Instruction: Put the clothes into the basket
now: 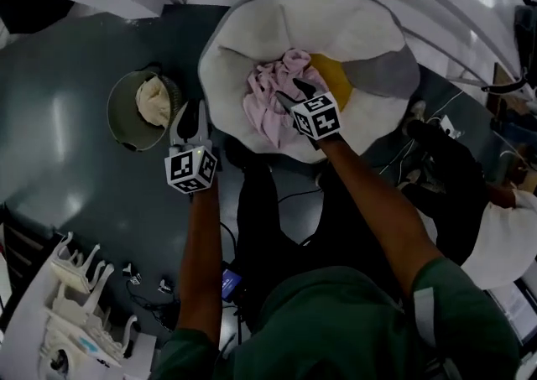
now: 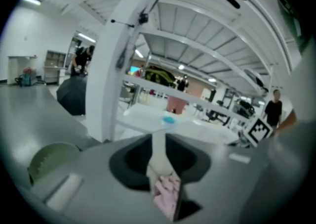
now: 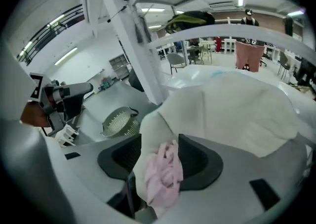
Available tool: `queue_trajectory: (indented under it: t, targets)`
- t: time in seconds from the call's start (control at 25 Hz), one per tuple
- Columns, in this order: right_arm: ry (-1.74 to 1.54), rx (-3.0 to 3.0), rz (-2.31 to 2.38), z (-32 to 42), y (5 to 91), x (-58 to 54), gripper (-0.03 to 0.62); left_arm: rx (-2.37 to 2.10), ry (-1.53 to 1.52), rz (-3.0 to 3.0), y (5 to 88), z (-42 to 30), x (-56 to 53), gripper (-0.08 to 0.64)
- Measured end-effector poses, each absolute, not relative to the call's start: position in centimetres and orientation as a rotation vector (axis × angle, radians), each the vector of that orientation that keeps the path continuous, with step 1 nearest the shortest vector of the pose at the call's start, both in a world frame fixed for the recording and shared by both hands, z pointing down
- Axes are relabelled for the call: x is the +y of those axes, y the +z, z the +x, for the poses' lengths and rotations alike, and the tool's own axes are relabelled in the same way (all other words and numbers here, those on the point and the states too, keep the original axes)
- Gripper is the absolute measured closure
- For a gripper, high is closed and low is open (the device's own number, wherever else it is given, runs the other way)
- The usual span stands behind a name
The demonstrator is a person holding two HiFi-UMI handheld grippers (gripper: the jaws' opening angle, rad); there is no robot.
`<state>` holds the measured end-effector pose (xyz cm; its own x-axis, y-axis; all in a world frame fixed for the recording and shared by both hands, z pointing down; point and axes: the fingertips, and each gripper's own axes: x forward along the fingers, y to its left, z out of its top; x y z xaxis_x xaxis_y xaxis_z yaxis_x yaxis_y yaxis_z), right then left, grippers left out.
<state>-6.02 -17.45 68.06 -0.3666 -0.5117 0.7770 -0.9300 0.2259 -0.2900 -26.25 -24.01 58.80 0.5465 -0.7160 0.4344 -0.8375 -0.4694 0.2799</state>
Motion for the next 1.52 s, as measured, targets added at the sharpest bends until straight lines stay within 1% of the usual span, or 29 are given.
queue_trajectory:
  t: [0.16,0.32,0.48,0.6,0.68,0.88,0.92,0.96,1.0,1.04,1.08,1.12,1.16,1.32,1.52]
  targets:
    - [1.125,-1.854,1.355,0.9,75.4,-12.6,0.356,-1.12,0.484,2.328,67.1,-18.1,-20.7,0.488]
    - [1.244,-1.763,1.335,5.2,83.4,-7.7,0.336,-1.039,0.645,2.294,77.0,-13.1,-18.1,0.48]
    - [1.324,-1.698,1.278,8.0,91.0,-4.3,0.318,-1.032,0.77,2.226,85.4,-11.0,-16.4,0.42]
    - [1.36,-1.712,1.22,8.2,96.2,-3.8,0.305,-1.005,0.811,2.143,90.8,-10.2,-15.3,0.353]
    - [1.344,-1.748,1.177,7.4,98.7,-4.5,0.301,-0.98,0.815,2.098,93.5,-9.8,-14.5,0.333]
    - [1.292,-1.82,1.096,3.9,102.6,-7.0,0.301,-0.903,0.743,2.041,97.3,-8.3,-13.4,0.334]
    - [1.274,-1.821,1.092,3.4,103.2,-7.4,0.301,-0.886,0.73,2.05,97.5,-8.0,-13.4,0.348]
    - [1.246,-1.828,1.085,2.9,103.4,-7.8,0.302,-0.868,0.724,2.066,97.5,-7.6,-13.3,0.39]
    - [1.211,-1.838,1.07,2.5,103.5,-8.1,0.353,-0.852,0.722,2.082,97.5,-7.3,-13.2,0.416]
    - [1.18,-1.847,1.052,2.1,103.4,-8.3,0.505,-0.845,0.721,2.095,97.3,-7.2,-13.2,0.436]
    - [1.163,-1.853,1.043,1.8,103.1,-8.3,0.559,-0.847,0.719,2.105,97.0,-7.2,-13.2,0.46]
    - [1.163,-1.86,1.051,1.6,102.6,-8.4,0.566,-0.854,0.714,2.111,96.6,-7.3,-13.2,0.502]
    - [1.167,-1.87,1.075,1.6,101.8,-8.4,0.569,-0.86,0.708,2.118,96.0,-7.4,-13.2,0.518]
    - [1.095,-1.96,1.221,1.7,96.0,-9.2,0.572,-0.885,0.684,2.188,91.6,-7.4,-13.2,0.529]
    - [0.946,-2.067,1.393,1.4,84.8,-12.1,0.572,-0.983,0.53,2.206,82.5,-9.2,-14.8,0.531]
